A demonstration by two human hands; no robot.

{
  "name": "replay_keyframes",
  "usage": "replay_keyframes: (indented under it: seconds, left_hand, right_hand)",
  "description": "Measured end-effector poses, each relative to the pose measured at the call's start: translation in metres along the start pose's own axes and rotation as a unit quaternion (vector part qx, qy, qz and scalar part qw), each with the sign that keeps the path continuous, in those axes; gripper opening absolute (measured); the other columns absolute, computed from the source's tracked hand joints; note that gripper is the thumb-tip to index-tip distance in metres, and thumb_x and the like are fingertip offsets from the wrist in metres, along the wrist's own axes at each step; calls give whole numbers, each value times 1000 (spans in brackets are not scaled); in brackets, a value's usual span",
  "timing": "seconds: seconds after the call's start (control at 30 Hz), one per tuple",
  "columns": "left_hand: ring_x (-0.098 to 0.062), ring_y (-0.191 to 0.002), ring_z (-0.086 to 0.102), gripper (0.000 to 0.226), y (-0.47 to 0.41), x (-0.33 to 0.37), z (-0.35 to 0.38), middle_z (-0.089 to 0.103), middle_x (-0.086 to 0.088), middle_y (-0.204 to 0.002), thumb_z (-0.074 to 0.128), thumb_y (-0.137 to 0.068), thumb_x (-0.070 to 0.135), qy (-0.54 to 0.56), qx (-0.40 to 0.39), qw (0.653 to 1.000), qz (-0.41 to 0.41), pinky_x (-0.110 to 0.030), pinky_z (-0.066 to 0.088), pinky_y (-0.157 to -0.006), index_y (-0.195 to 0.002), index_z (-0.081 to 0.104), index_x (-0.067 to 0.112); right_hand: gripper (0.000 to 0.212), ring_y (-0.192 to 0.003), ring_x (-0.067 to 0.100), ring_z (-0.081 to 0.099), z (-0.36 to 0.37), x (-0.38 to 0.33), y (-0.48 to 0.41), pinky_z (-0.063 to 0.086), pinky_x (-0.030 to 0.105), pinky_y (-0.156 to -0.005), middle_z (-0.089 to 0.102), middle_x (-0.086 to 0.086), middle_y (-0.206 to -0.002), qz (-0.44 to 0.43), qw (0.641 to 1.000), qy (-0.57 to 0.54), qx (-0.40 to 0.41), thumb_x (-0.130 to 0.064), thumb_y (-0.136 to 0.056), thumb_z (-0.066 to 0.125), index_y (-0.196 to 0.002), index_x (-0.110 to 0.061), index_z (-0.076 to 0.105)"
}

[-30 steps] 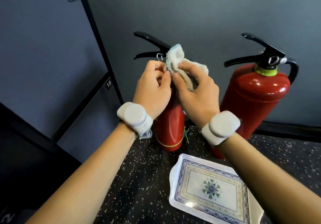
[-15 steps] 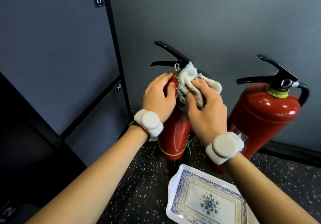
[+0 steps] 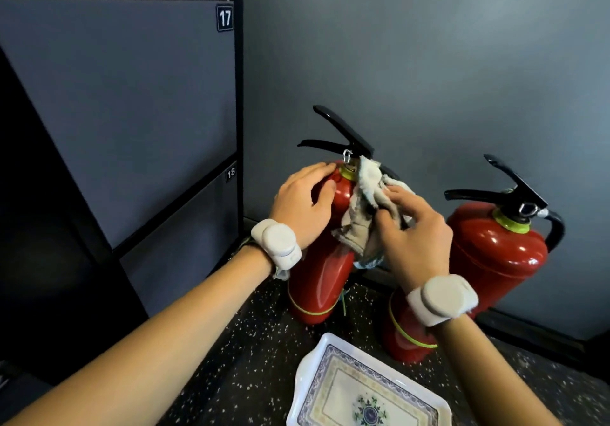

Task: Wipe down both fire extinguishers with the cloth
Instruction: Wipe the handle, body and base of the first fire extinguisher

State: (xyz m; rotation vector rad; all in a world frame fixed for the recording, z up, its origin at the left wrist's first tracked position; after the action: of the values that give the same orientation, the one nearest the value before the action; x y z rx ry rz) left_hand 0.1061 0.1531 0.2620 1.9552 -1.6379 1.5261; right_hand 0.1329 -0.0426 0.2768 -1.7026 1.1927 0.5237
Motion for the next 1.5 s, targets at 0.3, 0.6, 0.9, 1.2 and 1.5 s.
replay_keyframes:
  seconds: [0.3,0.6,0.9,1.2,1.5]
  left_hand:
    - [-9,-120,61,32,1,-8,-14,69,9,-129,47,-106,21,61,-30,996,-49,-15,43,-101,-132,66,28]
    - [-14,-101,60,17,19,-13,-41,65,-4,-115,49,-104,19,97,227,965,-87,-34,49,-89,-117,58,12]
    - [-11,-138,46,41,31,5,-3,45,0,-150,50,-105,25,16,69,997,17,-15,32,-113,-145,52,15]
    - [-19,-125,59,34,-25,-14,-11,69,6,-131,44,-105,32,3,-48,992,-116,-18,37,-94,-132,65,31]
    - [-8,-129,52,35,4,13,-2,58,6,-142,48,-105,22,0,21,999,39,-10,33,-106,-138,60,16]
  right_hand:
    - [27,-96,-26,51,40,-40,16,31,-10,-80,60,-6,-117,-79,991,8,-104,-10,-89,73,-113,-18,81]
    - [40,-122,-4,65,58,-44,4,51,34,-111,71,-18,-130,-13,957,-144,-252,-17,-93,69,-130,-30,71]
    - [32,-111,18,75,38,-24,-5,60,38,-100,76,9,-118,71,938,-297,-163,12,-97,56,-119,-6,70]
    - [41,-114,13,66,27,9,-16,51,38,-108,66,-4,-129,88,988,-22,-128,-29,-93,65,-134,-32,66]
    - [43,-98,12,65,30,15,-18,54,33,-91,73,1,-129,92,987,-39,-123,-18,-98,59,-140,-26,66]
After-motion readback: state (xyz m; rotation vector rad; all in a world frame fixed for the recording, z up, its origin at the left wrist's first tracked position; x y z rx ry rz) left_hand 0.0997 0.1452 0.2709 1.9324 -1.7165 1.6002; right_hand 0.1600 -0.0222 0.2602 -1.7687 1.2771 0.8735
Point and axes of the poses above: each hand's wrist, its own y-axis away from the middle knuckle, its own z-axis out of the palm, x = y × z, the point moved 7 cm from there along -y, towards the middle knuckle
